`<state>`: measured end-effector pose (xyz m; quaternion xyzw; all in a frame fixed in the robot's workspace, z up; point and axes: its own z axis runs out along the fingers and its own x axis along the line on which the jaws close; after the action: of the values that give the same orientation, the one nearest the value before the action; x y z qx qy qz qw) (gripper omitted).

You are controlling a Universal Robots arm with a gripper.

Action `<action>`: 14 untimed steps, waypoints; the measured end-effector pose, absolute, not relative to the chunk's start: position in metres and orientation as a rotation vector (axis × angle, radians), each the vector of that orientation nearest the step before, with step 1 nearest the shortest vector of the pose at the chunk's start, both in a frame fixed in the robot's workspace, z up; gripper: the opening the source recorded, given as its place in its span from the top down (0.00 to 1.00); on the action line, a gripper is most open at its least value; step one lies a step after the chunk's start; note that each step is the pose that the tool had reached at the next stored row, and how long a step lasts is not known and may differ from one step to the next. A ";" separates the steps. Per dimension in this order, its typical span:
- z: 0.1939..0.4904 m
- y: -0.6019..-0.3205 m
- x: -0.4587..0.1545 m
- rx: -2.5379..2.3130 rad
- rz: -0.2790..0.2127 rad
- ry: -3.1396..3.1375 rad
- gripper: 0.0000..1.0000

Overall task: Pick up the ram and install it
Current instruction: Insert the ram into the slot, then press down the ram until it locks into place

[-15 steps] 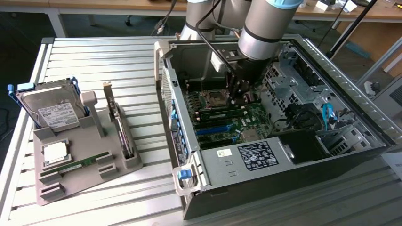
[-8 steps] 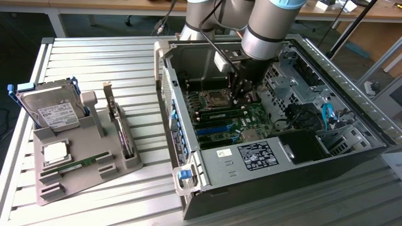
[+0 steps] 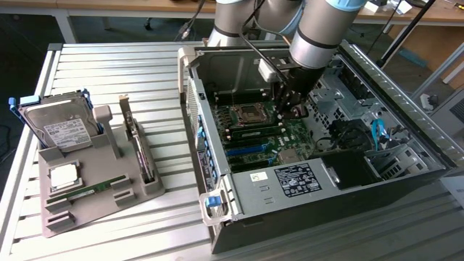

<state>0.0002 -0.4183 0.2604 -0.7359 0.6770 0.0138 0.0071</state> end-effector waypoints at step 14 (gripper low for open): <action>0.251 -0.417 0.017 -2.293 0.055 2.136 0.89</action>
<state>0.0172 -0.4174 0.2515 -0.7317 0.6814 0.0177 0.0037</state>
